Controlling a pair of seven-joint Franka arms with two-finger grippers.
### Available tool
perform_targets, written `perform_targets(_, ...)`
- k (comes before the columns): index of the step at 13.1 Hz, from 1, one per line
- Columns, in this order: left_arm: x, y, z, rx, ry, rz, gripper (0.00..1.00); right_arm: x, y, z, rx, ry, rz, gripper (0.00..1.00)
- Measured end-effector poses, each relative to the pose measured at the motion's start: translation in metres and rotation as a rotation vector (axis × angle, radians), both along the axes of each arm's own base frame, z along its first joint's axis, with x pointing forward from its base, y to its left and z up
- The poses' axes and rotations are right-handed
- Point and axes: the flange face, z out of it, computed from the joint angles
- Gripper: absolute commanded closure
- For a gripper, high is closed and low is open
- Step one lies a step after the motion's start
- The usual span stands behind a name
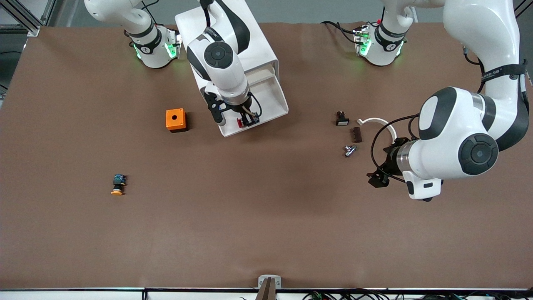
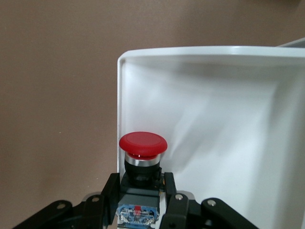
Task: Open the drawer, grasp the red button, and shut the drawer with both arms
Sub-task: 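Lift the red button out of the drawer with the right gripper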
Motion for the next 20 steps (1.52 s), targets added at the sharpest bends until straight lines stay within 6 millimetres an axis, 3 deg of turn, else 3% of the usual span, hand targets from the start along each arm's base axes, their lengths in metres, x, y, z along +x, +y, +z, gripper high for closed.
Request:
perform_targets(6,-0.007,-0.005,0.027,-0.015,-0.040,-0.039,0.00,0.004,0.004,0.010,0.015,-0.022,0.050,1.00)
perform_targets(8,-0.009,-0.010,0.027,-0.026,-0.044,-0.092,0.00,0.012,0.005,0.024,0.021,-0.034,0.095,1.00)
perform_targets(10,-0.011,-0.015,0.025,-0.040,-0.047,-0.163,0.00,0.033,-0.007,0.048,0.017,-0.035,0.150,1.00)
perform_targets(13,-0.016,-0.029,0.025,-0.058,-0.046,-0.218,0.00,0.073,-0.047,0.070,0.008,-0.035,0.247,1.00)
perform_targets(16,-0.026,-0.054,0.027,-0.081,-0.042,-0.263,0.00,0.105,-0.100,0.071,-0.006,-0.014,0.344,1.00)
perform_targets(20,-0.041,-0.081,0.014,-0.088,-0.004,-0.312,0.00,0.144,-0.177,0.069,-0.005,-0.021,0.476,1.00)
